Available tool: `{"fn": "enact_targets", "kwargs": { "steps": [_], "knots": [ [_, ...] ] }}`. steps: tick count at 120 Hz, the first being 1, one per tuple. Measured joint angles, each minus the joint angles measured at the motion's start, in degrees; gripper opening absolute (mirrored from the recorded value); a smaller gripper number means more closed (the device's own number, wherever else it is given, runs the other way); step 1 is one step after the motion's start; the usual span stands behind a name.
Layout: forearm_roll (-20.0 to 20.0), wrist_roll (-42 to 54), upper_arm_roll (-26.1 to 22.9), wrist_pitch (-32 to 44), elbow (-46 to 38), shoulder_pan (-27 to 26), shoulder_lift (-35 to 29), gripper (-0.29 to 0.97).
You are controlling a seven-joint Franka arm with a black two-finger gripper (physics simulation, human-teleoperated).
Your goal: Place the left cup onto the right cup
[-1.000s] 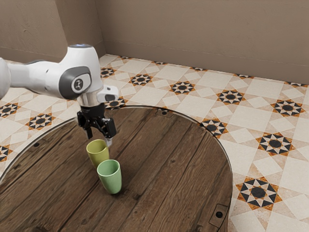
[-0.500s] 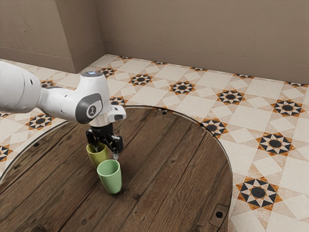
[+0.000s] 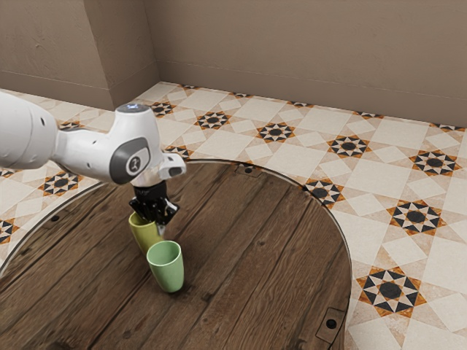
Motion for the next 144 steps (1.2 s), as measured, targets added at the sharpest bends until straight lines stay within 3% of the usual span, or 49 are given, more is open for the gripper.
{"fn": "enact_targets", "kwargs": {
  "steps": [26, 45, 65, 103, 144],
  "knots": [
    [2.5, -1.0, -0.1, -4.0, -2.4, -0.3, -11.2, -0.09],
    [5.7, -1.5, -3.7, -12.0, -2.9, -0.2, -21.9, -0.10],
    [6.4, -1.8, -9.1, -18.1, -9.8, -1.5, -30.3, -0.10],
    [5.5, -2.2, -13.3, -16.4, -11.7, -1.7, -30.2, -0.11],
    [5.0, -2.6, -13.5, -9.7, -12.3, -1.7, -25.0, -0.11]
  ]
}}
